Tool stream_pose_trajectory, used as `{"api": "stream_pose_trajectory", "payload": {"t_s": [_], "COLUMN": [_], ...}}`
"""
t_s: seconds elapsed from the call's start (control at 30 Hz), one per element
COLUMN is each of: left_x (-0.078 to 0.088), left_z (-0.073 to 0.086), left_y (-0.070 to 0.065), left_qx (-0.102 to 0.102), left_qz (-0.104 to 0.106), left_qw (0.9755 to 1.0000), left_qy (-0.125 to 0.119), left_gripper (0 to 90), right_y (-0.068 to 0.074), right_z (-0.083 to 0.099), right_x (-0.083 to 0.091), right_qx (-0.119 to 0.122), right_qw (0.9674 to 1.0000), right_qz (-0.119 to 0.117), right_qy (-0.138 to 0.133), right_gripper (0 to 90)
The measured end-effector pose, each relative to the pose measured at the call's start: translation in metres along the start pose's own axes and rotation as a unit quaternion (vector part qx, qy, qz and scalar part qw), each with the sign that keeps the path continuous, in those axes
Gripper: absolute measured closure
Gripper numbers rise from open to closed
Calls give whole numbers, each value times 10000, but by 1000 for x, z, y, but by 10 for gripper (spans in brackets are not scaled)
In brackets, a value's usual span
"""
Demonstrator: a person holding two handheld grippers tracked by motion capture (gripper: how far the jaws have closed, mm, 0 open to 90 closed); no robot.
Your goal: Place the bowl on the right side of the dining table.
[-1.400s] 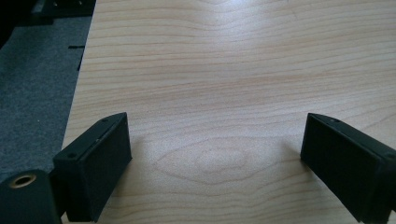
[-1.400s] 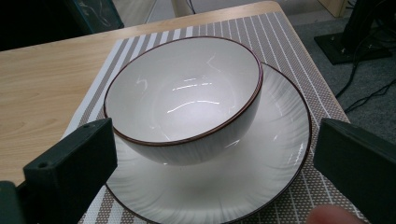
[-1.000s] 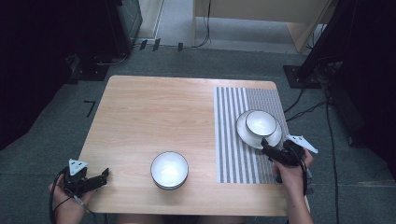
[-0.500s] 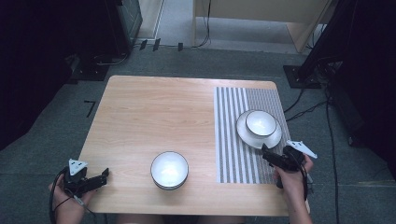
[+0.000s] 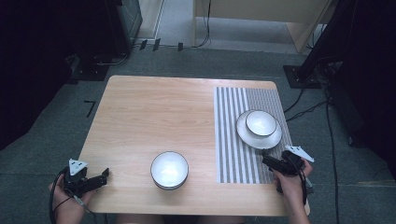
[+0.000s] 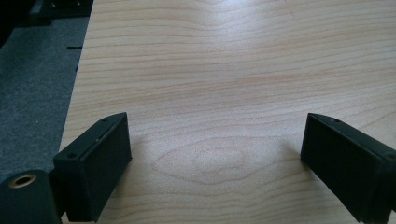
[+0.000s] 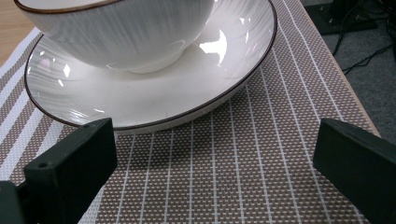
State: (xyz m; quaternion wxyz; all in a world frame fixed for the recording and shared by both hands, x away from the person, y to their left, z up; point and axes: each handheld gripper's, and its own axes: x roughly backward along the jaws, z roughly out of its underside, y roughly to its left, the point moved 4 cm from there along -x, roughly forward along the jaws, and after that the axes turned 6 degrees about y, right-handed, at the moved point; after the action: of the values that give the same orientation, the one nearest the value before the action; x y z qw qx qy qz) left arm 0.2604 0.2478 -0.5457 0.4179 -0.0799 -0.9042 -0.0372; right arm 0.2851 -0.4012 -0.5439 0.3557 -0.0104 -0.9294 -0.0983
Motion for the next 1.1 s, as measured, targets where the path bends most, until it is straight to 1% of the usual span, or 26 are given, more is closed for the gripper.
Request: {"api": "stream_pose_trajectory", "payload": {"t_s": [0.03, 0.2, 0.27, 0.43, 0.5, 0.67, 0.8, 1.03, 1.1], "left_x": [0, 0, 0, 0, 0, 0, 0, 0, 0], "left_z": [0, 0, 0, 0, 0, 0, 0, 0, 0], "left_y": [0, 0, 0, 0, 0, 0, 0, 0, 0], "left_qx": [1, -2, -2, -4, -4, -2, -3, -3, -3], "left_qz": [1, 3, 3, 4, 4, 4, 4, 4, 4], "left_qw": [10000, 10000, 10000, 10000, 10000, 10000, 10000, 10000, 10000], "left_qy": [0, -3, -2, 0, -1, -2, -2, -1, -1], "left_gripper": [81, 81, 81, 81, 81, 81, 81, 81, 81], "right_y": [0, -1, 0, 1, 2, 3, 4, 2, 1], "right_z": [1, 2, 4, 6, 8, 11, 15, 20, 22], "right_x": [-1, 0, 1, 4, 5, 7, 12, 18, 20], "right_qx": [-29, -68, -82, -80, -64, -38, -46, 12, -3], "right_qw": [10000, 10000, 9999, 9999, 9999, 9999, 9998, 9999, 9999], "right_qz": [13, -15, -29, -45, -55, -51, -116, -94, -80], "right_qy": [58, 61, 141, 64, 113, 113, 134, 133, 130], "right_gripper": [0, 0, 0, 0, 0, 0, 0, 0, 0]}}
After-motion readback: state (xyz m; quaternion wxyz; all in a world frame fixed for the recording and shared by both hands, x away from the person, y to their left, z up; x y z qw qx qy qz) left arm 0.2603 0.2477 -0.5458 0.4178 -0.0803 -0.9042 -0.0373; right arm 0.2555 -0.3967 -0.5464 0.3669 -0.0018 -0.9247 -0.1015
